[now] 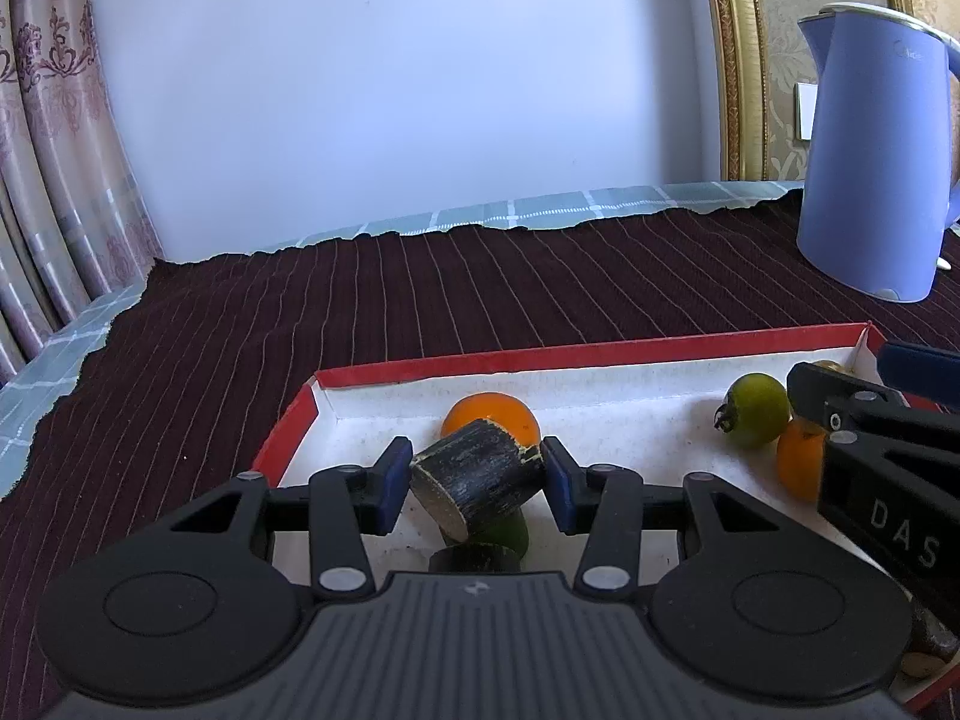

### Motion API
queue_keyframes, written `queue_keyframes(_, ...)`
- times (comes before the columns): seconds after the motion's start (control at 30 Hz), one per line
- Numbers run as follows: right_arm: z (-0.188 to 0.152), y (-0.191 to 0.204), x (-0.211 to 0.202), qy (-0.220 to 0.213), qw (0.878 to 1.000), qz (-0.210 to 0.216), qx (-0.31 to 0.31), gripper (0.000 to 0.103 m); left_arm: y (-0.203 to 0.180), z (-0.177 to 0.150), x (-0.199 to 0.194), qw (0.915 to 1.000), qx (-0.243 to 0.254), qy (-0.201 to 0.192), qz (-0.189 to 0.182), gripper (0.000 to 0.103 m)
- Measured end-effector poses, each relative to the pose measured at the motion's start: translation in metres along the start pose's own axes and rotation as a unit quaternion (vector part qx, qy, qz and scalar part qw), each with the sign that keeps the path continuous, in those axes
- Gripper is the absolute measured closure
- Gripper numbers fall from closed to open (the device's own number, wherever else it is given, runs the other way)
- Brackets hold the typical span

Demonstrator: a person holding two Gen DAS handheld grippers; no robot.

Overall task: Organize fruits
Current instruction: 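Lower the yellow fruit and dark cylinder toward the tray with both grippers, then open both grippers to release the yellow fruit and dark cylinder into the tray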

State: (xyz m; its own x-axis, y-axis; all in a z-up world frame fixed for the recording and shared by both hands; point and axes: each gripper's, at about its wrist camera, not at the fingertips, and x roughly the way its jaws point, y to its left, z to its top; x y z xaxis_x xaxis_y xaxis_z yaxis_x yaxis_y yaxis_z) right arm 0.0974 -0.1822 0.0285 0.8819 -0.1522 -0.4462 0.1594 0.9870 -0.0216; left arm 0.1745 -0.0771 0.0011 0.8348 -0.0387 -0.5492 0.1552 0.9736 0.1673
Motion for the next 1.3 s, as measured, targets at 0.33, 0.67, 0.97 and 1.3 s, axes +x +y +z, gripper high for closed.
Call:
queue_keyframes(0.33,-0.003,-0.001,-0.003,-0.004,1.0,-0.006,-0.001,0.047,-0.002,-0.003,-0.003,0.9999,0.007,-0.009,0.012,0.043)
queue_keyframes(0.67,-0.007,-0.002,-0.007,-0.008,1.0,-0.013,0.003,0.026,0.007,-0.005,-0.01,0.9999,-0.003,0.003,0.013,0.043)
queue_keyframes(0.97,-0.011,-0.003,-0.013,-0.011,1.0,-0.016,0.006,0.012,0.015,-0.012,-0.021,0.9999,-0.005,0.013,0.009,0.036)
queue_keyframes(1.3,-0.02,-0.003,-0.024,-0.014,1.0,-0.017,0.01,0.004,0.024,-0.024,-0.032,0.9997,-0.014,0.019,0.004,0.026)
